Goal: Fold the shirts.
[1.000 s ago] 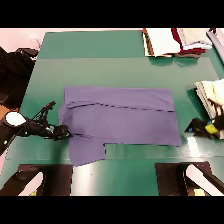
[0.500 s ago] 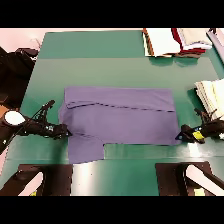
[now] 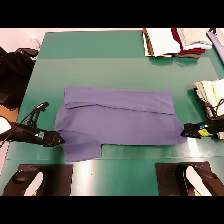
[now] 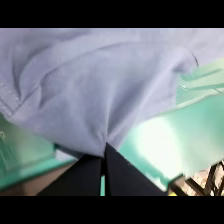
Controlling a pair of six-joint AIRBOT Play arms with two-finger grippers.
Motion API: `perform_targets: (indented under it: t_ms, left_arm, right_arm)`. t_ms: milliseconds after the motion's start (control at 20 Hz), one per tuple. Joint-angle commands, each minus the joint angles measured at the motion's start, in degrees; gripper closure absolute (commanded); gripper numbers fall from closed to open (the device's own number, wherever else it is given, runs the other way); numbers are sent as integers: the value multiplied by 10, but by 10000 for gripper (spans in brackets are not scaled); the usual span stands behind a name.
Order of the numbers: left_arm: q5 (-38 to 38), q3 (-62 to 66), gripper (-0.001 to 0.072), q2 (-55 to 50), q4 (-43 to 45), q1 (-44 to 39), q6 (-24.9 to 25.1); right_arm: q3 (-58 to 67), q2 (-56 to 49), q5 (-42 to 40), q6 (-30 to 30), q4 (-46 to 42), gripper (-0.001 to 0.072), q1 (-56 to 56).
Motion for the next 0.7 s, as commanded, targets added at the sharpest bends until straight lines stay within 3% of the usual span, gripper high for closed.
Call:
perform_targets:
  t_ms: [0, 250, 650]
  left_arm:
    - [-31, 26, 686, 23, 10, 0, -17]
    - [111, 104, 686, -79, 21, 0, 32]
    - [243, 302, 683, -362, 18, 0, 61]
  right_arm:
    - [4, 49, 19, 5, -31, 697, 6]
    - [57, -40, -47, 7, -31, 698, 48]
    - [284, -293, -93, 49, -29, 698, 110]
